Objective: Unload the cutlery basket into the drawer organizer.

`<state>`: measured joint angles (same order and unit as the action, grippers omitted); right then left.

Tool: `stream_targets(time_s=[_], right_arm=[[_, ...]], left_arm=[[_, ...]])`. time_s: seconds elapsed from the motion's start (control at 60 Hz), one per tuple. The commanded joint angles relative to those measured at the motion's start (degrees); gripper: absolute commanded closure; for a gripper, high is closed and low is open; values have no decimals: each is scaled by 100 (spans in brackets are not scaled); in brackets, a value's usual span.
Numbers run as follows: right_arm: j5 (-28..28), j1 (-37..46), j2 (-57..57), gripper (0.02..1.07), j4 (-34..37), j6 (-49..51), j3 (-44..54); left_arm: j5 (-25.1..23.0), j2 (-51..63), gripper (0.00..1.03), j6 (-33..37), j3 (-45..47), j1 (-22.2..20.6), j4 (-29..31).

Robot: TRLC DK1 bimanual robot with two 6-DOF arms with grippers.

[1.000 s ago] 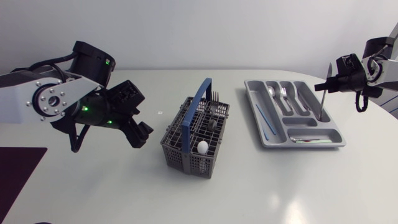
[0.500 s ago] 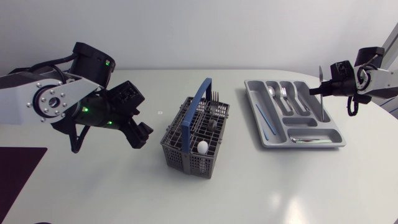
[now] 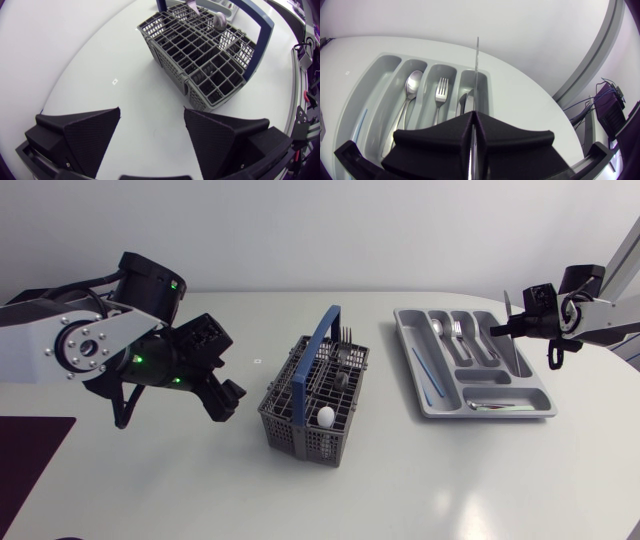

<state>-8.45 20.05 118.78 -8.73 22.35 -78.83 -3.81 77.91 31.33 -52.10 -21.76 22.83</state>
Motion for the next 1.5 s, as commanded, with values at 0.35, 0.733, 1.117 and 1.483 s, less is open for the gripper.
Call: stream_targets(time_s=[0.35,0.733,1.117,1.483], right_arm=[[616,-63,374,47,126,-11,16],[-755,-450,-2685,31,-102,138,2249],[-3172,-1197,-4952,31,2112,393,2934],[-3163,-3227,-5040,31,2947,806,3005]], left_arm=[[-23,-215,5,48,147,40,-15],[-137,-725,5,48,138,-74,81],[-339,-962,5,92,173,-575,371],[-331,-1217,5,163,534,-830,450]])
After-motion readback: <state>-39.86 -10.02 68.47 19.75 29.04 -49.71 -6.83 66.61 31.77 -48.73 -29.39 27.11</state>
